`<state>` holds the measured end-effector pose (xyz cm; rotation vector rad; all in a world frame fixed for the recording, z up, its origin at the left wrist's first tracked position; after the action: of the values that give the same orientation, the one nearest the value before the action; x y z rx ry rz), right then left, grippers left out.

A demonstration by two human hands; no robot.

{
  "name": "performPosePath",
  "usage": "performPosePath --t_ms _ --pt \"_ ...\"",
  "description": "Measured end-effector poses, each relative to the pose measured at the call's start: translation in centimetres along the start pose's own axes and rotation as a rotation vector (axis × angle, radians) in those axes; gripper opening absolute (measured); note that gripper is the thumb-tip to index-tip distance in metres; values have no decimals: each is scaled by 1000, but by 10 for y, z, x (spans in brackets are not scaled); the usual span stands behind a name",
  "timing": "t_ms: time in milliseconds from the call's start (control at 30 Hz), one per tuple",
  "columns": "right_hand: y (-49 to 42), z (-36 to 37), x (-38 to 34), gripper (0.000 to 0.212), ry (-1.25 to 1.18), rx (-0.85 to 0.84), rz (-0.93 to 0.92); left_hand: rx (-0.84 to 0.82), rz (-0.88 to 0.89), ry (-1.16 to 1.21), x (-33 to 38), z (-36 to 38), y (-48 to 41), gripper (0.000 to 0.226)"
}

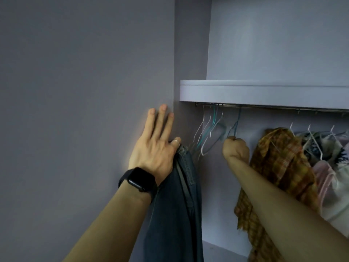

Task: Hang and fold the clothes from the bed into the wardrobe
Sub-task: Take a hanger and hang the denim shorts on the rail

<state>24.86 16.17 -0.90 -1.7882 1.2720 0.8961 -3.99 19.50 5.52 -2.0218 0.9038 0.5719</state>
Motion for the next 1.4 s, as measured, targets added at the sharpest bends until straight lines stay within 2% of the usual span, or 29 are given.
performPosePath --t_ms 267,367,500,600,700,800,1000,1200,1400 --pt "8 -111 4 53 194 -116 35 -254 46 203 -9 -25 -1 48" --pt "6 -150 -4 49 247 -163 -5 -288 41 239 -12 -36 2 46" --pt "-1 -166 -13 47 317 -111 -77 -315 40 187 -11 -38 1 48" --pt "-3 -151 -18 44 348 -45 -164 -288 36 151 -13 -34 -1 50" --pt "-1 -128 -5 47 366 -112 -118 -273 50 121 -12 -33 2 50" --pt "-3 -106 11 47 329 -103 -105 -234 47 70 -10 -30 2 51" --pt "1 -38 45 40 282 -103 -196 -101 42 16 -6 -15 2 54" --pt "-13 -17 39 38 191 71 -262 -24 26 -45 -1 -6 1 55" --pt "-15 -2 45 38 84 140 -256 15 17 -56 -3 -2 -2 57"
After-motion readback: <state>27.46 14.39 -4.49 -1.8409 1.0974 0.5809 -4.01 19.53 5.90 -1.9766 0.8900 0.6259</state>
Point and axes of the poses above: each hand's wrist, its own y-axis away from the middle knuckle, its own z-axis out of the palm, x = y × z, the point moved 3 cm from there along -y, towards the middle knuckle, and after that the axes turned 5 degrees about -x, right-handed, at the moved point
